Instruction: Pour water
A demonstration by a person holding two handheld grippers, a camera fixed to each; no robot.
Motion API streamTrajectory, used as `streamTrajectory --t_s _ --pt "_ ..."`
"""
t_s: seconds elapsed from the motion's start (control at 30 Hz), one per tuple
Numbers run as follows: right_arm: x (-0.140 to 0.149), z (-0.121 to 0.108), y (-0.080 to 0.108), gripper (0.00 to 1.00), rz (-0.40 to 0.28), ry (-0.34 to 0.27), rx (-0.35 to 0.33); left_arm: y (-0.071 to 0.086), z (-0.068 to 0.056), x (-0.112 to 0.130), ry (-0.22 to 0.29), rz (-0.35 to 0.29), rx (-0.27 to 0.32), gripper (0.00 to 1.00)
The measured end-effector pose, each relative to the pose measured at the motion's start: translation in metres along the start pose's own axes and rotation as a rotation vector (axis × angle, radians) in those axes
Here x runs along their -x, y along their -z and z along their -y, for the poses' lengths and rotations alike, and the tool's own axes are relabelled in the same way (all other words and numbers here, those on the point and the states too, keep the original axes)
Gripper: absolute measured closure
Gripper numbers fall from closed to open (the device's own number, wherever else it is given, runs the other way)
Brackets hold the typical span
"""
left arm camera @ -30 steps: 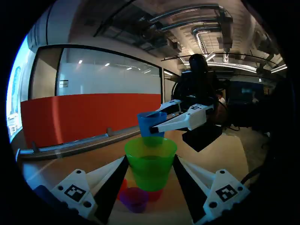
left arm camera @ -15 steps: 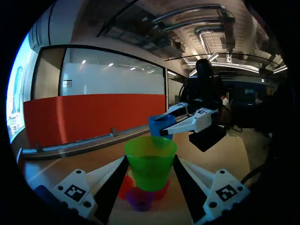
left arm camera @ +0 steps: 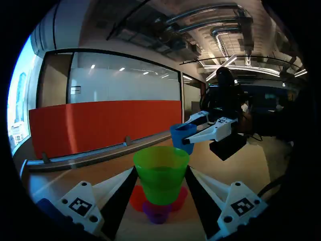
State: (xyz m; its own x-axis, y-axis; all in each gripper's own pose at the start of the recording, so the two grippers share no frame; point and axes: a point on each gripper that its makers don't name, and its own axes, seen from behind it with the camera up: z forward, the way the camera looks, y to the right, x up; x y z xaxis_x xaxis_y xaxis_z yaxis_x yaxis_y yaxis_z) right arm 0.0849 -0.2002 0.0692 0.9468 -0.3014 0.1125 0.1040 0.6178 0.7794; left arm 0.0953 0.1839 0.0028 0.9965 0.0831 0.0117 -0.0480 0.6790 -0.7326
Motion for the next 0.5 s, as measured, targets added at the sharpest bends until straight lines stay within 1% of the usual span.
streamTrajectory --t_s 0.5 --pt "0.016 -0.007 0.013 0.10 0.005 -0.016 0.022 0.007 0.017 0.002 -0.003 0.011 -0.037 0.17"
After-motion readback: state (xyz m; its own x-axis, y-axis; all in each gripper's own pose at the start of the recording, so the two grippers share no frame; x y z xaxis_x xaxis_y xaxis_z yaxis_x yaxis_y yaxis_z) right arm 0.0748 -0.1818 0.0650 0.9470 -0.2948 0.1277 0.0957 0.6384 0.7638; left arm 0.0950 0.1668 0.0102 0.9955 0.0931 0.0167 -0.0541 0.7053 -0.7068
